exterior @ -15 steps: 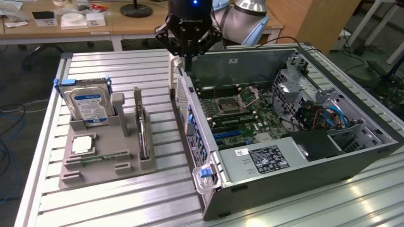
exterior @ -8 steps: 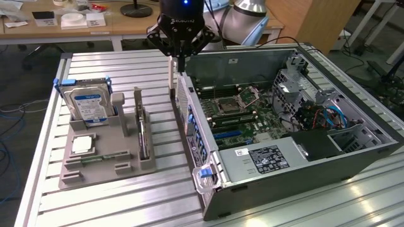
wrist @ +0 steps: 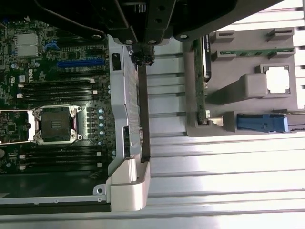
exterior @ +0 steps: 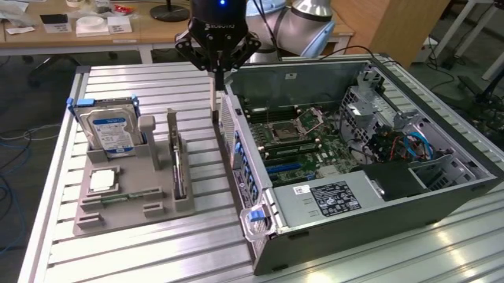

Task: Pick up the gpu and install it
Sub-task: 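Reach for the gpu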

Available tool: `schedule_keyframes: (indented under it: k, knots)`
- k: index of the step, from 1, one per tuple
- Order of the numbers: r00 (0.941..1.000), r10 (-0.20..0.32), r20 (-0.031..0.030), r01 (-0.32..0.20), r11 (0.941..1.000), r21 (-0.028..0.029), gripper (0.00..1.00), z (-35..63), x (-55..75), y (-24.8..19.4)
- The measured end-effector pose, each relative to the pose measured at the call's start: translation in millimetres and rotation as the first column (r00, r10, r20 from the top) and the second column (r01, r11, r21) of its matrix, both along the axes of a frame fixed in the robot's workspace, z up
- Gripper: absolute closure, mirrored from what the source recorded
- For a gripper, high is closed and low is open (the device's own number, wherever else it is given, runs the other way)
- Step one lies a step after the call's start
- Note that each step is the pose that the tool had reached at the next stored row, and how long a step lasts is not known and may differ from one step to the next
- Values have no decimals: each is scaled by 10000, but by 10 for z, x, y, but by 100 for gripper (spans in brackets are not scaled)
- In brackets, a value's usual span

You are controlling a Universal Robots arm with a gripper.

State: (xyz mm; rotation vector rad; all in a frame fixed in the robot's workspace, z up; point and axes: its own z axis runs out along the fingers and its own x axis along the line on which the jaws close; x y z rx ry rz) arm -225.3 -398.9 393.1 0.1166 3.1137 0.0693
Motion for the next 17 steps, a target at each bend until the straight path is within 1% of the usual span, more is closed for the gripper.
schedule_keyframes:
  k: [10, 17]
  knots:
    - [10000, 0, 0, 0, 10000, 0, 89, 0, -145, 0]
    - [10000, 0, -1, 0, 10000, -1, 89, 1, -223, 0]
